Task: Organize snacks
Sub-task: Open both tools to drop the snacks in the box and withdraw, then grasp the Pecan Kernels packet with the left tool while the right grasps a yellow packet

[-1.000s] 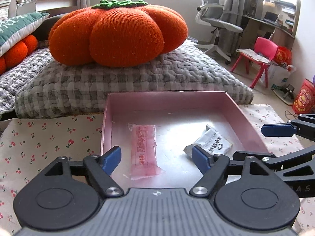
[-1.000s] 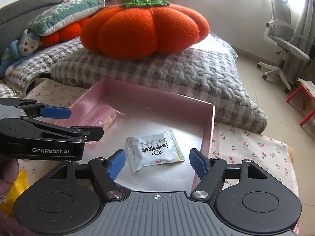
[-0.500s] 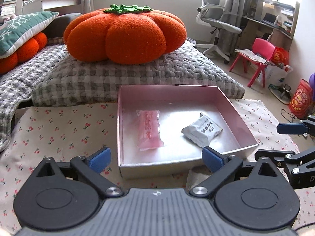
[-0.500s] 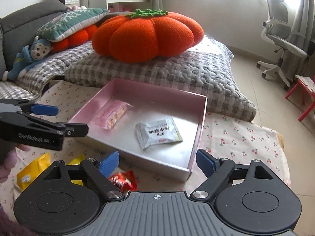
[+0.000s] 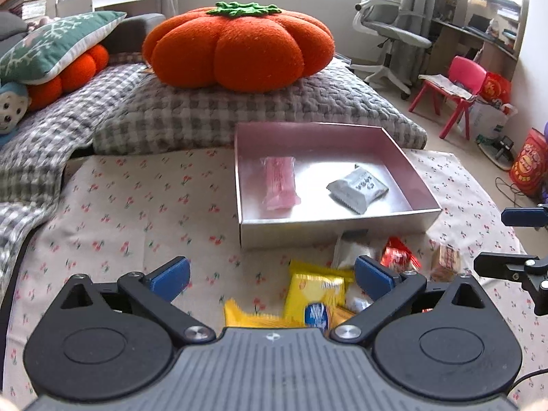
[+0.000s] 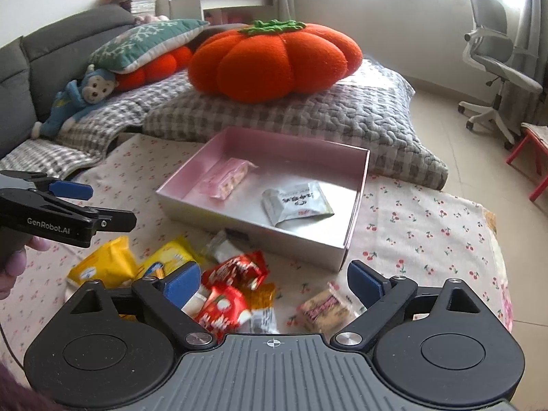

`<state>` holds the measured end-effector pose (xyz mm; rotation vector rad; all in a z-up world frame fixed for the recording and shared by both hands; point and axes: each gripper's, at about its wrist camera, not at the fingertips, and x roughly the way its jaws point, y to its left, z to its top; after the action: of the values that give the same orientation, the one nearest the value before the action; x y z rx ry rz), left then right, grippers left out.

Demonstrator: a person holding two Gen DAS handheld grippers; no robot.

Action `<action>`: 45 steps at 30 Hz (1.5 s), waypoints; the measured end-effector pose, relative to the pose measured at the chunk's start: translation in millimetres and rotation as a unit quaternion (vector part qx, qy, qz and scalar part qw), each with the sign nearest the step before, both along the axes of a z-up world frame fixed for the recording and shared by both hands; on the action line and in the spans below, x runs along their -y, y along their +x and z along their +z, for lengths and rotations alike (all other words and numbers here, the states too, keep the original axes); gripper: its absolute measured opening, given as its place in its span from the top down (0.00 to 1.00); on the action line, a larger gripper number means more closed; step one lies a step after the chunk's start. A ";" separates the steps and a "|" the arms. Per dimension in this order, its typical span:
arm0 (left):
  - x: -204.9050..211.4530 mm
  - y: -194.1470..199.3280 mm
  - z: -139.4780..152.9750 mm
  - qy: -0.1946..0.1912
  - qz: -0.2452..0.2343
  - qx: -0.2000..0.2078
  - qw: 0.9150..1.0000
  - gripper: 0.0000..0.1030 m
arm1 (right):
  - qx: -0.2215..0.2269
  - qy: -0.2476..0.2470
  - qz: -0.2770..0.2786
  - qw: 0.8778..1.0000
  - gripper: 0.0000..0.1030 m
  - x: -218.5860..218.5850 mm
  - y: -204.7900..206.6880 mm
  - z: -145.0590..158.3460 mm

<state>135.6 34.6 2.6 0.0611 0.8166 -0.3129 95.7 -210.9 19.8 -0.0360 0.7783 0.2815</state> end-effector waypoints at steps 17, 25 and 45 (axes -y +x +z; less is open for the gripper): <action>-36.6 -67.0 -29.8 -0.035 0.044 -0.027 0.998 0.01 | 0.060 0.015 0.049 0.997 0.05 -15.8 -68.7 -19.3; -42.4 -98.3 -37.4 -0.044 0.032 0.012 0.998 0.01 | 0.060 -0.012 0.106 0.993 0.03 -35.3 -93.6 -36.8; -24.4 -116.9 -67.0 -0.056 -0.034 0.000 0.998 0.24 | 0.019 -0.064 0.165 0.984 0.03 -66.3 -100.1 -77.4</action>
<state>18.7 59.0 -64.4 -0.0157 0.7970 -0.4225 -4.4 -144.7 -57.6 -0.2931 0.7498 0.5431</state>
